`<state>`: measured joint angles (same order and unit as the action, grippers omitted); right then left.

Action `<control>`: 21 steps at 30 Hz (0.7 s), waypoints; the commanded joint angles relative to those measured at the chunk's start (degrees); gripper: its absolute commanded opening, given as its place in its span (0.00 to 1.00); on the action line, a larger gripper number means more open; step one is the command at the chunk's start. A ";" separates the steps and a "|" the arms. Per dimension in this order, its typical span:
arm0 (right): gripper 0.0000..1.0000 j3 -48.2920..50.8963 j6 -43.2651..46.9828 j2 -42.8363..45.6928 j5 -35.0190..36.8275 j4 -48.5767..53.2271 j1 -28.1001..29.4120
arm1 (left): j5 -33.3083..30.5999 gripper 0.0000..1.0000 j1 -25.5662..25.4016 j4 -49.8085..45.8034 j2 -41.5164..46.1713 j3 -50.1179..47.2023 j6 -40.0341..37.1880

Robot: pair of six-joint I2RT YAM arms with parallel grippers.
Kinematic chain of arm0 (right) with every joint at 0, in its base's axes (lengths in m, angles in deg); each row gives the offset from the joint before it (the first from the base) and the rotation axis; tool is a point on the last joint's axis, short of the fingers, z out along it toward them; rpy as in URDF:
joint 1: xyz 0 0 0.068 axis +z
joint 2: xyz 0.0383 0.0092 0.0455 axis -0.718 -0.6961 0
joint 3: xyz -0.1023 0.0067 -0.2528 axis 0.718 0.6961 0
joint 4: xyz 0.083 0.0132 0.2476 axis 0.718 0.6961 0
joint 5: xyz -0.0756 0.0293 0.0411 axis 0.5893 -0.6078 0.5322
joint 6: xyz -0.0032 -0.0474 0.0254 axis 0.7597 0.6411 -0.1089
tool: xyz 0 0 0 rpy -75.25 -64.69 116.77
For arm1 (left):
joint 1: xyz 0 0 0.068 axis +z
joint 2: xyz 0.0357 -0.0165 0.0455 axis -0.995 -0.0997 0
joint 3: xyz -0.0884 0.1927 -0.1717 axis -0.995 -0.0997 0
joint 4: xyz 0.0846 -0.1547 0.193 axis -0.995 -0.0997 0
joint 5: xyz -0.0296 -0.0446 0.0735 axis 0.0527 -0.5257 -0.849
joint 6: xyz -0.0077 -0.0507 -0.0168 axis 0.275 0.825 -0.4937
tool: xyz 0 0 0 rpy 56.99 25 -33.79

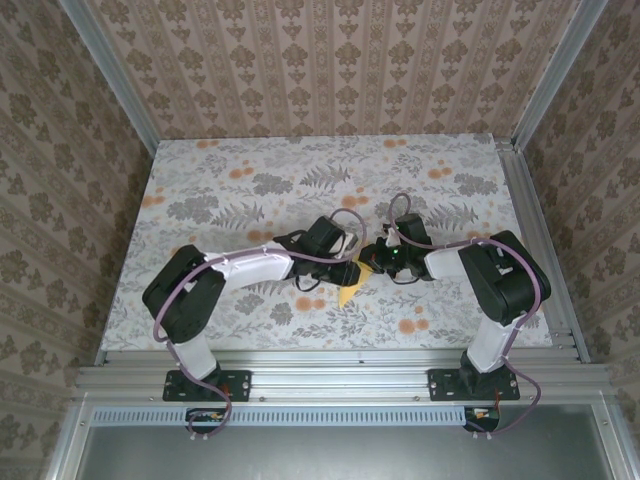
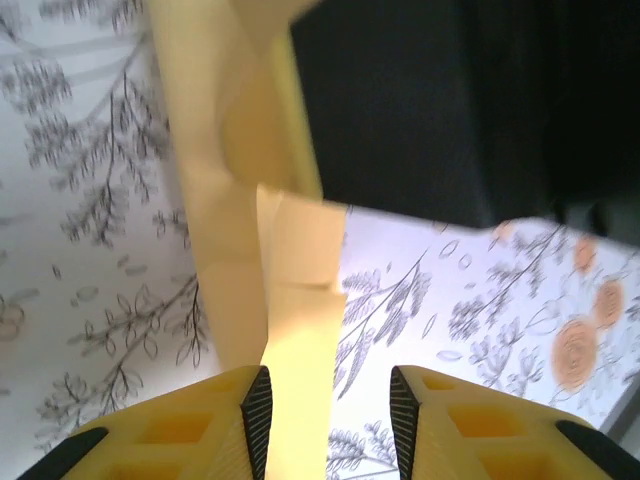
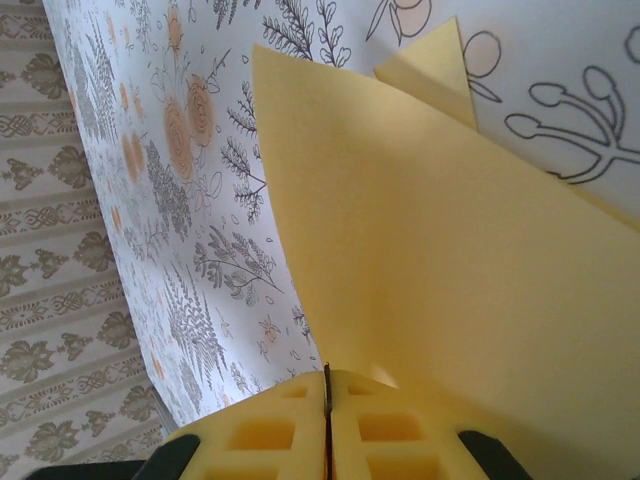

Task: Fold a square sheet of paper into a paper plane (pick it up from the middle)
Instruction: Fold the wing for the fifth time at the center of the table.

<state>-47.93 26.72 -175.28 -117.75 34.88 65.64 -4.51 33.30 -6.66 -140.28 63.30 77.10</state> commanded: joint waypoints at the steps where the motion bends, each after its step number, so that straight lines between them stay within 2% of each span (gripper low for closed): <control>1: 0.11 0.74 0.82 1.00 -0.46 0.36 -0.11 | -5.31 0.39 -1.39 -2.84 0.69 -1.99 -0.98; 6: 0.12 1.03 0.79 1.23 -0.50 0.25 -0.07 | -9.25 0.39 -2.01 -2.72 0.64 -3.74 -1.05; 21: 0.12 1.36 0.35 1.56 -0.72 -0.44 -0.23 | -9.82 0.35 -3.02 -1.76 -0.70 -4.05 -1.77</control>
<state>-47.23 26.70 -175.22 -117.79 34.83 65.64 -13.30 31.11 -7.76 -140.30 59.87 76.82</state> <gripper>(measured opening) 0.119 0.357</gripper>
